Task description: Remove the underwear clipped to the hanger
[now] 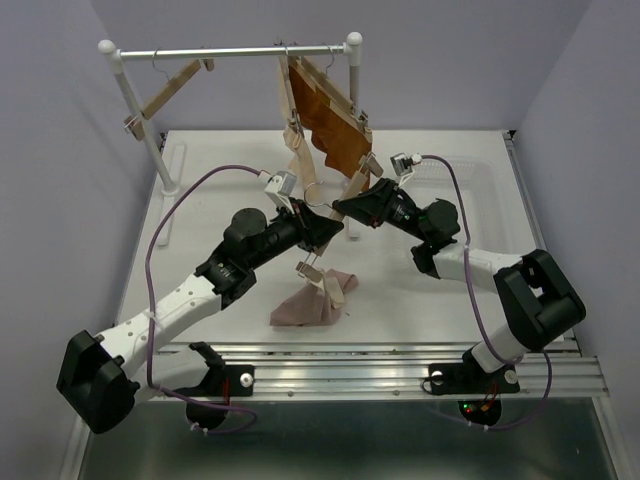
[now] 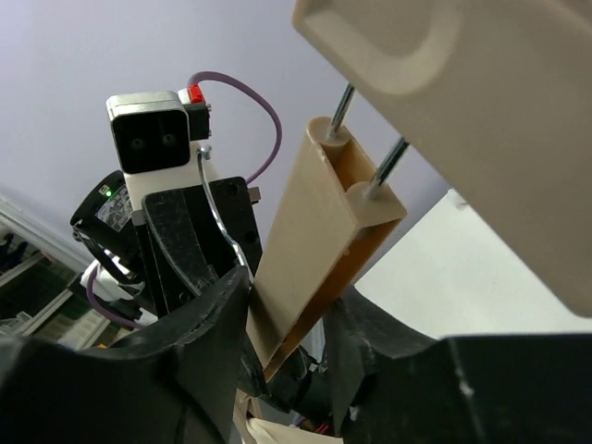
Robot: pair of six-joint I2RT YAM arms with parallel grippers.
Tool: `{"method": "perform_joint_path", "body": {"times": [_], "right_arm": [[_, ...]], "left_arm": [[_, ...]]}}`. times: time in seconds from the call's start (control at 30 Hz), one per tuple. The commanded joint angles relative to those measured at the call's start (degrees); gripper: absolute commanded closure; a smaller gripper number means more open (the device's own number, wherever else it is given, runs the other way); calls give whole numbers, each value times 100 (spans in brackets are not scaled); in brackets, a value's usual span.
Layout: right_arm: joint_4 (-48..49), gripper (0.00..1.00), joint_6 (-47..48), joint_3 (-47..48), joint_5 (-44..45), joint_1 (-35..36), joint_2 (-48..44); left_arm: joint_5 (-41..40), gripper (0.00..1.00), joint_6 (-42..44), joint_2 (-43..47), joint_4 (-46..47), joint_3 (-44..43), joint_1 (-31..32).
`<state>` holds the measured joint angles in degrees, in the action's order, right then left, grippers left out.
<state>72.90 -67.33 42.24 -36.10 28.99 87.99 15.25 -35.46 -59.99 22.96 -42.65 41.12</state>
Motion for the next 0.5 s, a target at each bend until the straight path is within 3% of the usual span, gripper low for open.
{"method": "perform_joint_path", "body": {"times": [0.0,0.1,0.2,0.3,0.33,0.43,0.47], "right_arm": [[1418,60,-227,74,41,80,113],[1691,73,-342,39,68,80,193],[1736,96,-368,13,120,80,210],[1763,99,-325,-57,190,80,167],[1754,99,-290,-75,217,80,149],[1648,99,-123,-180,366,80,0],[1587,99,-88,-216,419,80,-79]], "left_arm": [[189,100,-4,-39,587,3,-17],[268,100,4,-101,604,-32,-17],[356,100,13,-127,613,-32,-8],[461,100,13,-136,604,-24,-17],[514,88,22,-136,535,-41,-17],[541,77,57,-110,429,-41,-17],[541,55,57,-66,376,-33,-17]]}}
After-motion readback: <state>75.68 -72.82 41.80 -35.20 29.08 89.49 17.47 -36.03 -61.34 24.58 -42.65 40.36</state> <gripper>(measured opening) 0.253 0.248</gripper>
